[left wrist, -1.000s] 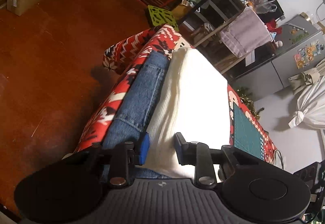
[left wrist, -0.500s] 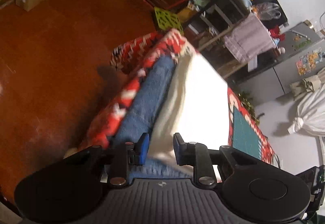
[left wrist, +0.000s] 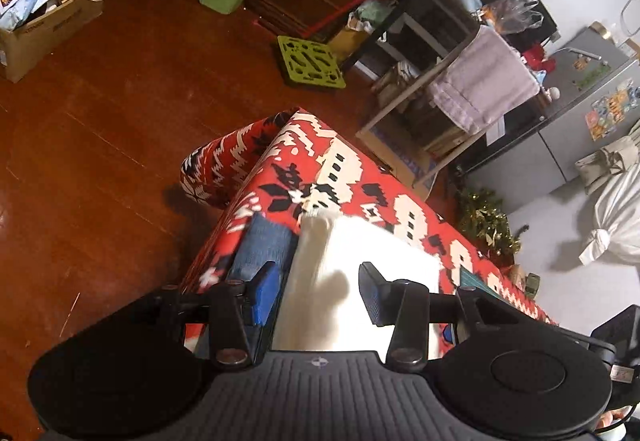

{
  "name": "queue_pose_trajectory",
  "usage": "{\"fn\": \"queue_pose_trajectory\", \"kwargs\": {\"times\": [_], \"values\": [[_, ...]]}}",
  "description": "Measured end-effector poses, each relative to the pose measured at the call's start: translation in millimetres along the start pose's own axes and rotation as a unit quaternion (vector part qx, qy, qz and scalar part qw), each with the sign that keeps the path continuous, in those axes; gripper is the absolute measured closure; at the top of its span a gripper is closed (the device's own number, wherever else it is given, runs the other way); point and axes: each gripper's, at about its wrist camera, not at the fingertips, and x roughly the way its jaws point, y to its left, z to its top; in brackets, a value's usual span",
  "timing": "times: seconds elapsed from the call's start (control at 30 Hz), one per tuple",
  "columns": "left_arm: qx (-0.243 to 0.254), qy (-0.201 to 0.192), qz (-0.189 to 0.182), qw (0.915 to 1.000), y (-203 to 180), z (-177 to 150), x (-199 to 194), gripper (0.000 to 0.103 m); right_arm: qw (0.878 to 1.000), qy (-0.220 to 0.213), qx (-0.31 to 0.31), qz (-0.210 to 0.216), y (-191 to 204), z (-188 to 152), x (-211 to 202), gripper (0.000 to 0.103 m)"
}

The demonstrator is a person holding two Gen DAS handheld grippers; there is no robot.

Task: Fold clothes
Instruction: 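Lower the folded vest onto the jeans stack with both grippers and release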

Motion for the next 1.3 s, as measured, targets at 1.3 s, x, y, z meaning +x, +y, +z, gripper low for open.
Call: {"fn": "queue_pose_trajectory", "kwargs": {"times": [1.3], "values": [[-0.012, 0.017, -0.022, 0.9995, 8, -21, -9, 0.08, 0.999, 0.015, 0.028, 0.044, -11, -26, 5, 0.068]]}}
